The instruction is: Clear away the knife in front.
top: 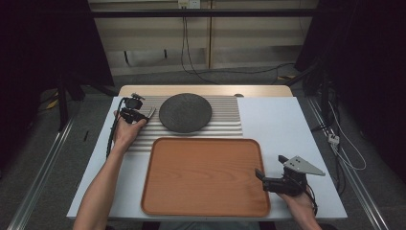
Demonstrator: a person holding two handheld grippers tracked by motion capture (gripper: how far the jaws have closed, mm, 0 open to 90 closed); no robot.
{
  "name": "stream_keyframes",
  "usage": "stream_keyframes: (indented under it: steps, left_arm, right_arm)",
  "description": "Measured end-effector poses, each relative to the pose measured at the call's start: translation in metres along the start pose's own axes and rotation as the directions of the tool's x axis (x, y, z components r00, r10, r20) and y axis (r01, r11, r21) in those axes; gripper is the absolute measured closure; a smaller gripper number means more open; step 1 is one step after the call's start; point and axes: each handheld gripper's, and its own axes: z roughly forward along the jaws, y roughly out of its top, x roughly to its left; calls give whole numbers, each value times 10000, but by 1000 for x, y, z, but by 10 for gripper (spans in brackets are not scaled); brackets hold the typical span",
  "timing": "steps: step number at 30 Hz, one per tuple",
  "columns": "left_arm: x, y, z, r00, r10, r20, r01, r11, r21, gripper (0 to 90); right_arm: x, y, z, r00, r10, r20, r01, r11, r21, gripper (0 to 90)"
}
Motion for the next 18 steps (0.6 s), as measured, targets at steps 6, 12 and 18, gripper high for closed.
stream_keyframes:
  steps: [6, 12, 18]
  left_arm:
    - [0, -2, 5, 10000, -68, 15, 68, 9999, 108, 795]
    - [2, -4, 3, 9999, -79, 82, 78, 9999, 154, 788]
    - [0, -3, 3, 10000, 28, -49, -27, 9997, 237, 791]
  right_arm:
    - [0, 0, -1, 10000, 13, 14, -13, 10000, -12, 5]
    - [0, 0, -1, 10000, 10, 8, -10, 10000, -10, 4]
    - [0, 0, 0, 10000, 14, -13, -14, 10000, -21, 5]
